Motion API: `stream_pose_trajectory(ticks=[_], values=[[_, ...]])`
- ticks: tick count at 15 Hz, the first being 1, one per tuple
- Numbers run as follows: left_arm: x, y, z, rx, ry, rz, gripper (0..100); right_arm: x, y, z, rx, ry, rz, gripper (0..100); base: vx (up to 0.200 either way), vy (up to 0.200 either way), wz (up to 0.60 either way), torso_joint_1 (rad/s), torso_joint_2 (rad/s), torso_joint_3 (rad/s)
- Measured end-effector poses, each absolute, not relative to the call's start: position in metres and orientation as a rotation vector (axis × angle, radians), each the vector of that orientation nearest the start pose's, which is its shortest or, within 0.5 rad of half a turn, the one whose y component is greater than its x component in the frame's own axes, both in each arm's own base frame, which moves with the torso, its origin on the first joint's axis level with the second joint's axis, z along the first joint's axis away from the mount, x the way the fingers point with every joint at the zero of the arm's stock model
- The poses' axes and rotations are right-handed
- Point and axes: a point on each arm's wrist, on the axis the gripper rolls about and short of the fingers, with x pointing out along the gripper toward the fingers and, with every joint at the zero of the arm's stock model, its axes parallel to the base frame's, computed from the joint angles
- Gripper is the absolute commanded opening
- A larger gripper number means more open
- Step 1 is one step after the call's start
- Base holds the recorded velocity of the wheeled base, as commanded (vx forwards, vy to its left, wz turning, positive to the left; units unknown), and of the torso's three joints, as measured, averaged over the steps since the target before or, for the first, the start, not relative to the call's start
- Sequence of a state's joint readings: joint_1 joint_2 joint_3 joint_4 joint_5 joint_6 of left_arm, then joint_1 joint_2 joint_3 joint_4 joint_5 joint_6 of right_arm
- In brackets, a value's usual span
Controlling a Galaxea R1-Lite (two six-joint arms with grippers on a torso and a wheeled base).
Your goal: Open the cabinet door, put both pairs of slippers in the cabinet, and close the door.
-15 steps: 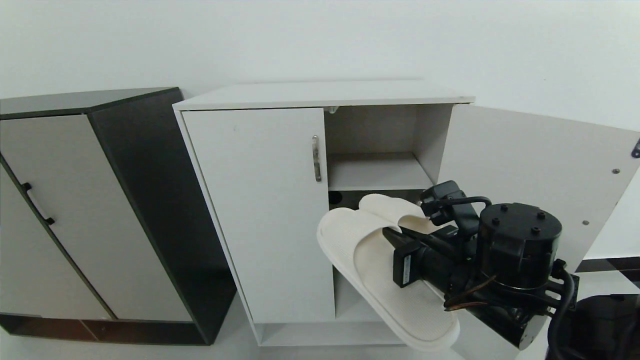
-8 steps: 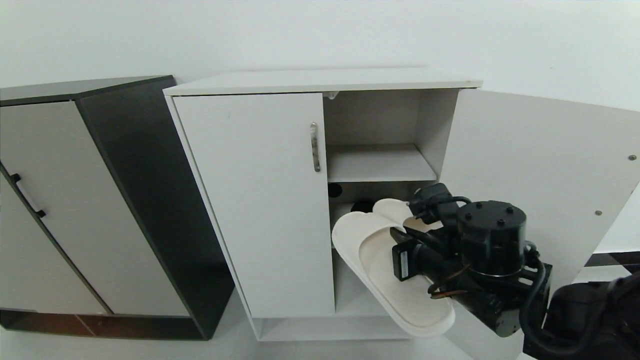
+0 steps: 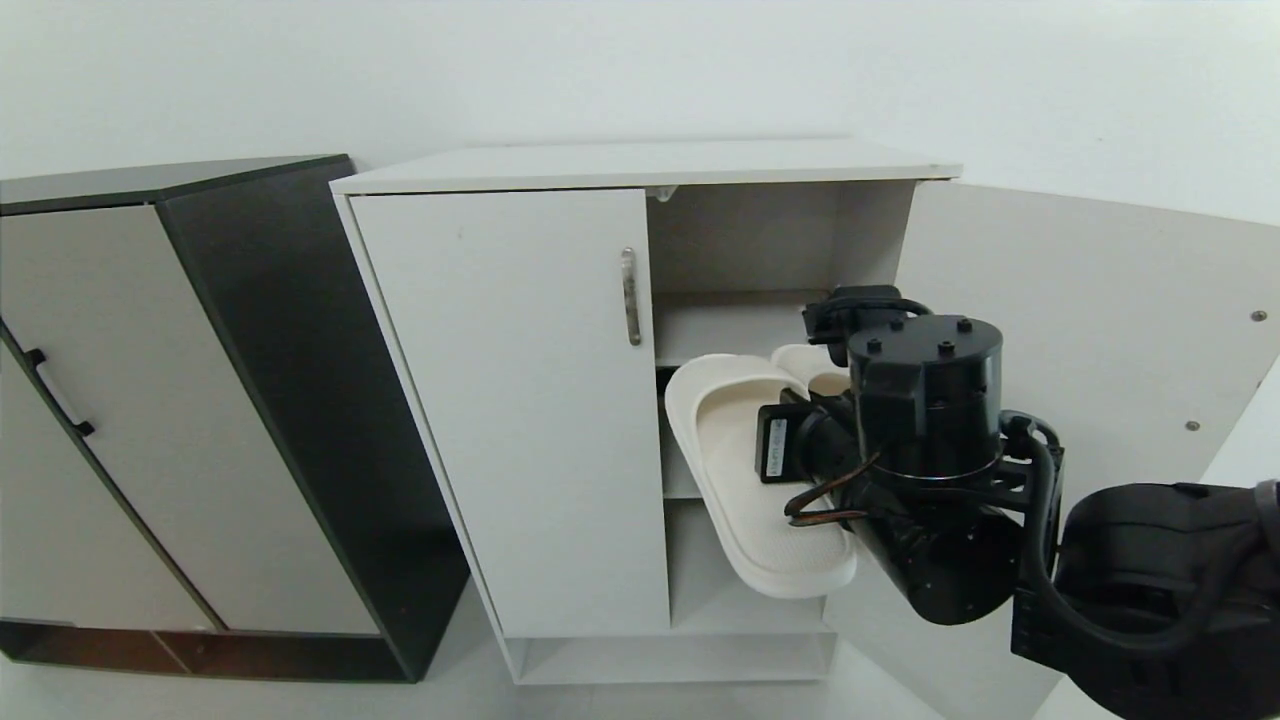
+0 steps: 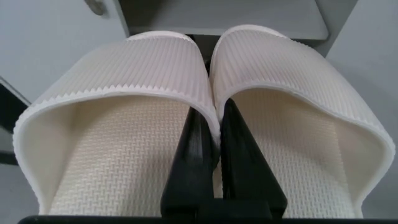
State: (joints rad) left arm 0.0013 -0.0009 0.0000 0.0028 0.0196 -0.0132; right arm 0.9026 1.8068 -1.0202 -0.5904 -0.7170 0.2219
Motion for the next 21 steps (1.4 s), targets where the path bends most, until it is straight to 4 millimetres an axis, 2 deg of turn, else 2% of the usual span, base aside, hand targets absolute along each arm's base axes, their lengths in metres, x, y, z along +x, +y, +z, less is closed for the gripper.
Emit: stream_pose_trajectory(ticks=[5,19,21], values=[[-0.0229,0.0004,0.0752,-0.013,0.002,0.021,0,0.2256,0.2596,0.198,0.039,0.183,0.136,0,0.0,0.0,0.0,0.0,0.0,0.0],[-0.0229,0.0004,0.0752,-0.011,0.001,0.02,0,0.2278,0.2626,0.1964,0.037,0.184,0.129,0,0.2,0.0,0.0,0.002,0.0,0.005],[-0.0229,0.0004,0.0752,-0.012,0.001,0.021,0,0.2287,0.2633,0.1948,0.038,0.184,0.124,0,0.0,0.0,0.0,0.0,0.0,0.0]])
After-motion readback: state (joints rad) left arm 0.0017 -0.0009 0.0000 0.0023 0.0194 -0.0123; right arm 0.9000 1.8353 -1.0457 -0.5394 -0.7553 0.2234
